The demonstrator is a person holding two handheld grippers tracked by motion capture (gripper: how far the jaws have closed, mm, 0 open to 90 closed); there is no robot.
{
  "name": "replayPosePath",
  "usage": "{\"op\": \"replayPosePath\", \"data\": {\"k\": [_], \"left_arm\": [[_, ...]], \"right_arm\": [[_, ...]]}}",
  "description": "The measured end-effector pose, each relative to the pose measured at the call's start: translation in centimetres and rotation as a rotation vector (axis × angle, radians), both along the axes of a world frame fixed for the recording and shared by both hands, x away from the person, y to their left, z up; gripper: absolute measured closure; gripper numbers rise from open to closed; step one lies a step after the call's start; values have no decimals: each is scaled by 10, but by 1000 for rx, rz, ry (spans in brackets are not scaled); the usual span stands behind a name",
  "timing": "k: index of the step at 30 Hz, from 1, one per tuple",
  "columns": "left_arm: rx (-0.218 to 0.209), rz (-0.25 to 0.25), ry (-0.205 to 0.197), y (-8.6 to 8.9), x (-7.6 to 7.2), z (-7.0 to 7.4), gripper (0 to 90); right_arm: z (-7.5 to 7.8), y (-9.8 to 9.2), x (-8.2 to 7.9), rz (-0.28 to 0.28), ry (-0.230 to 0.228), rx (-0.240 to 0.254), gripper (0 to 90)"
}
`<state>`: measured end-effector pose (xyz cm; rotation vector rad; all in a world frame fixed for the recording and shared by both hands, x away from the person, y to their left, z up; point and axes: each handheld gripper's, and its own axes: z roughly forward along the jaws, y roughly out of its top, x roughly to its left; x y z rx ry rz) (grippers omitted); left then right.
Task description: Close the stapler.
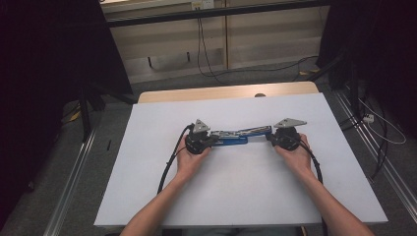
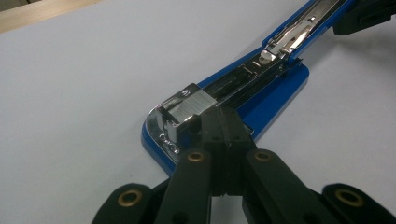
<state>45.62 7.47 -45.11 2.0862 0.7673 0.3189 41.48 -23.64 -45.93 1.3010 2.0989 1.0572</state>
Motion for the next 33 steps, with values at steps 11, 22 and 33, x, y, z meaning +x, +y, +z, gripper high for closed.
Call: {"op": "replayPosePath", "data": {"k": [11,22,33], "left_arm": [[-1,-7,2,0,0,0,900],[-5,1,-1,1,-2,0,893],[-18,-21,28,0,-7,4,821]], "right_arm": [[2,12,-3,25,-65,66,900],[4,12,-5,39,-75,80,900],[7,4,-8,30,-89,120,848]]}}
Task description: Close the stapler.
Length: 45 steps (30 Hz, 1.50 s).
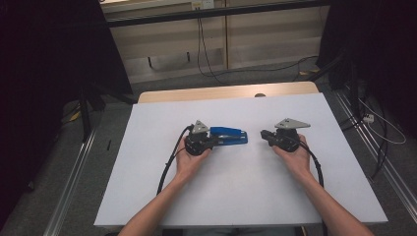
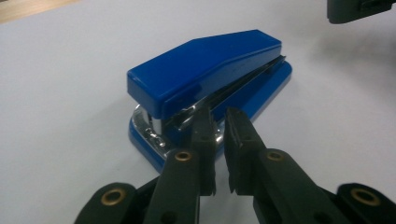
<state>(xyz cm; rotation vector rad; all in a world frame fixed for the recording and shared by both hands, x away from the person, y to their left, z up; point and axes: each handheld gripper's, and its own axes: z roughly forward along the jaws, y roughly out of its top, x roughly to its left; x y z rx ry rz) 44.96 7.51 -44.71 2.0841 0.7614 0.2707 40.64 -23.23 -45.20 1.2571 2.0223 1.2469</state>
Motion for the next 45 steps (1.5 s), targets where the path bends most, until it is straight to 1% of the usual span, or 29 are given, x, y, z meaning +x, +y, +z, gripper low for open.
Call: {"op": "replayPosePath", "data": {"k": [2,3,4,6,7,8,11,12,13,14,15,17,18,21,22,23,24,25,26,28,30,33,35,36,38,39,42,44,45], "left_arm": [[-23,-2,-1,0,-1,2,813],[-37,0,2,0,-1,3,805],[-39,-3,2,1,-1,4,803],[-32,-13,7,2,-1,4,789],[-36,-11,10,2,-1,3,783],[-24,-12,8,3,-2,3,776],[-23,-13,10,6,-3,2,751],[-21,-19,7,6,-4,2,749],[-27,-24,13,7,-5,3,747],[-34,-22,18,8,-5,3,727],[-34,-20,15,9,-6,4,699],[-37,-15,11,10,-7,6,683],[-46,-19,14,11,-8,7,672],[-56,-19,24,14,-13,9,611],[-54,-20,24,15,-15,10,598],[-45,-23,17,15,-16,11,570],[-51,-17,11,16,-17,11,547],[-61,-10,12,16,-18,12,516],[-60,-1,4,17,-18,12,477],[-63,25,-1,18,-19,13,374],[-61,44,-21,21,-19,13,318],[-50,58,-34,22,-19,13,217],[-57,69,-30,23,-18,14,136],[-54,71,-34,25,-18,15,107],[-72,63,-27,27,-19,16,67],[-64,61,-29,28,-19,17,53],[-57,68,-56,33,-25,19,47],[-70,62,-53,37,-27,19,49],[-91,60,-47,40,-29,20,49]], "right_arm": [[0,0,-1,-4,9,9,812],[0,-1,-2,-5,11,8,811],[0,-1,-3,-4,13,17,809],[0,-2,-4,-1,11,20,777],[1,-3,-4,-3,14,27,755],[1,-3,-5,-4,11,29,741],[2,-5,-5,-10,7,43,688],[3,-5,-5,-8,10,48,686],[3,-5,-5,-4,12,52,674],[3,-5,-6,-3,13,58,643],[3,-4,-6,0,12,64,608],[4,-3,-6,2,7,62,539],[5,-3,-7,1,6,69,514],[7,-1,-8,5,-10,69,435],[8,0,-8,7,-11,67,424],[8,0,-9,7,-17,66,397],[9,0,-9,7,-14,68,370],[9,1,-9,8,-11,73,337],[9,1,-10,5,-8,74,301],[8,2,-10,-8,-4,69,200],[8,3,-11,-21,-13,59,159],[9,5,-13,-40,-20,62,62],[10,5,-14,-42,-34,67,56],[11,5,-15,-42,-40,72,47],[14,6,-18,-34,-49,78,41],[15,6,-19,-29,-50,78,41],[18,7,-23,-21,-65,87,40],[18,7,-25,-18,-70,93,44],[18,8,-26,-18,-69,90,46]]}}
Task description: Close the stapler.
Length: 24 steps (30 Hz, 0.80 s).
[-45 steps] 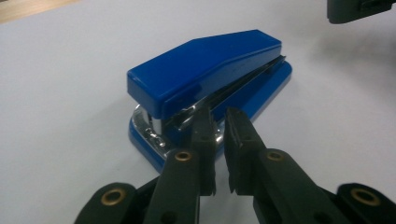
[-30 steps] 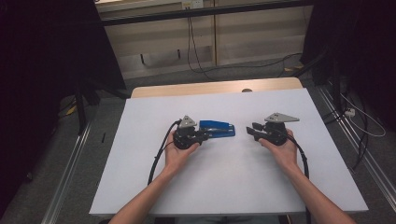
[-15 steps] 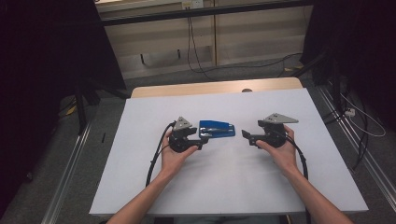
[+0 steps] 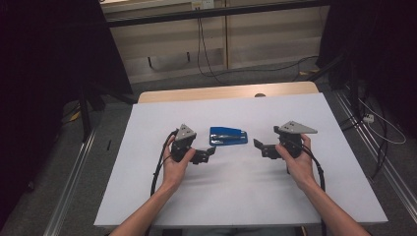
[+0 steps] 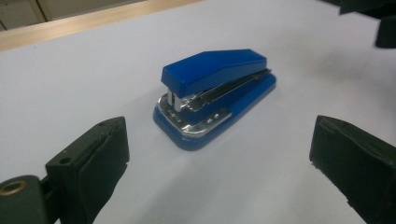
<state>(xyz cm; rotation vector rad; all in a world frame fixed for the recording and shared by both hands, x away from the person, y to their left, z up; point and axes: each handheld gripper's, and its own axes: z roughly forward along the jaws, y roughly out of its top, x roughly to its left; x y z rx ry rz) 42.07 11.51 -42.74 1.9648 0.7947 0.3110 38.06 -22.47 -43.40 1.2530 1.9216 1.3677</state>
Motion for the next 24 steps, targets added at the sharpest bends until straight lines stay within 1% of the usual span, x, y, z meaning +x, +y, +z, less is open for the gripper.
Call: {"op": "replayPosePath", "data": {"k": [1,2,3,5,7,9,12,14,16,18,19,21,24], "left_arm": [[-8,8,-3,2,-1,1,49],[8,25,-18,4,-3,3,49],[19,43,-42,7,-6,5,49],[18,56,-63,11,-10,8,49],[36,78,-105,16,-16,11,50],[30,90,-104,22,-20,12,50],[32,102,-84,29,-24,11,50],[19,110,-75,34,-27,10,50],[10,122,-71,38,-29,11,49],[-10,131,-76,43,-31,12,49],[-15,140,-84,46,-33,14,49],[-13,158,-95,50,-36,16,49],[-12,164,-101,56,-40,18,49]], "right_arm": [[0,1,-1,-4,-2,-8,49],[0,2,-2,-12,-4,-17,56],[0,2,-2,-18,-6,-26,61],[1,2,-5,-23,-14,-28,62],[1,2,-8,-29,-23,-29,63],[2,0,-12,-46,-27,-41,63],[1,-3,-16,-65,-33,-50,63],[0,-5,-20,-78,-40,-68,63],[-1,-7,-23,-85,-41,-74,63],[0,-9,-25,-90,-41,-68,62],[0,-10,-26,-92,-46,-73,61],[1,-11,-28,-93,-50,-72,58],[1,-13,-34,-88,-48,-77,68]]}}
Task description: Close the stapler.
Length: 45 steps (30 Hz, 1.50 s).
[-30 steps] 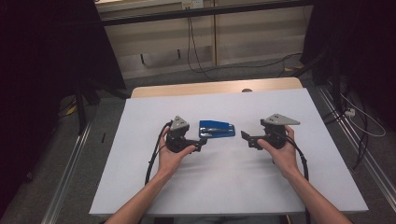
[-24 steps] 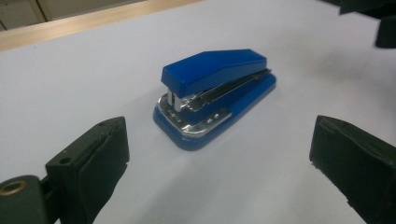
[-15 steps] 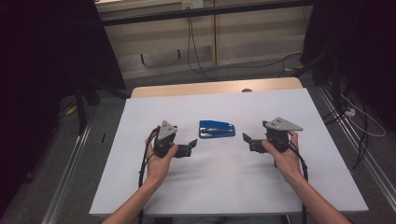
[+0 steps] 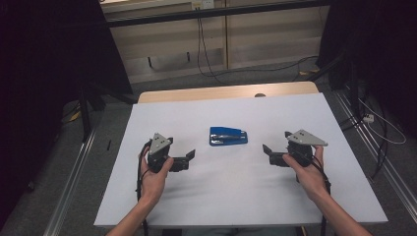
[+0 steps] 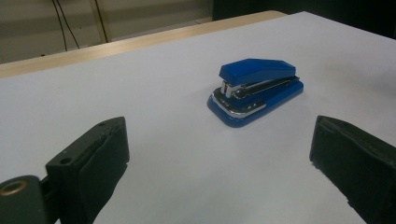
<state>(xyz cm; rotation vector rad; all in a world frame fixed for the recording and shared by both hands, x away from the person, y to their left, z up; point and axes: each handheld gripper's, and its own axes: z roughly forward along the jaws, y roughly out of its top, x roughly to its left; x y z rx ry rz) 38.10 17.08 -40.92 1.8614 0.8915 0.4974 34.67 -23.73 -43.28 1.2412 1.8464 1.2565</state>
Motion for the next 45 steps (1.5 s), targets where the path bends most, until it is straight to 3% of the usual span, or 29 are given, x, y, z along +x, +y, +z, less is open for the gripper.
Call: {"op": "replayPosePath", "data": {"k": [9,19,24,32,36,45], "left_arm": [[-5,-2,9,14,-12,-2,47],[-10,44,15,37,-26,-3,47],[-3,48,-20,46,-34,-1,47],[-20,82,-10,60,-45,1,43],[-21,76,-13,65,-50,2,44],[4,102,10,77,-61,-4,43]], "right_arm": [[1,-7,-13,-7,-1,45,60],[3,-18,-26,-54,-17,43,59],[3,-23,-36,-62,-20,38,58],[2,-31,-48,-85,-38,34,56],[0,-33,-51,-88,-38,35,51],[1,-40,-61,-107,-41,40,43]]}}
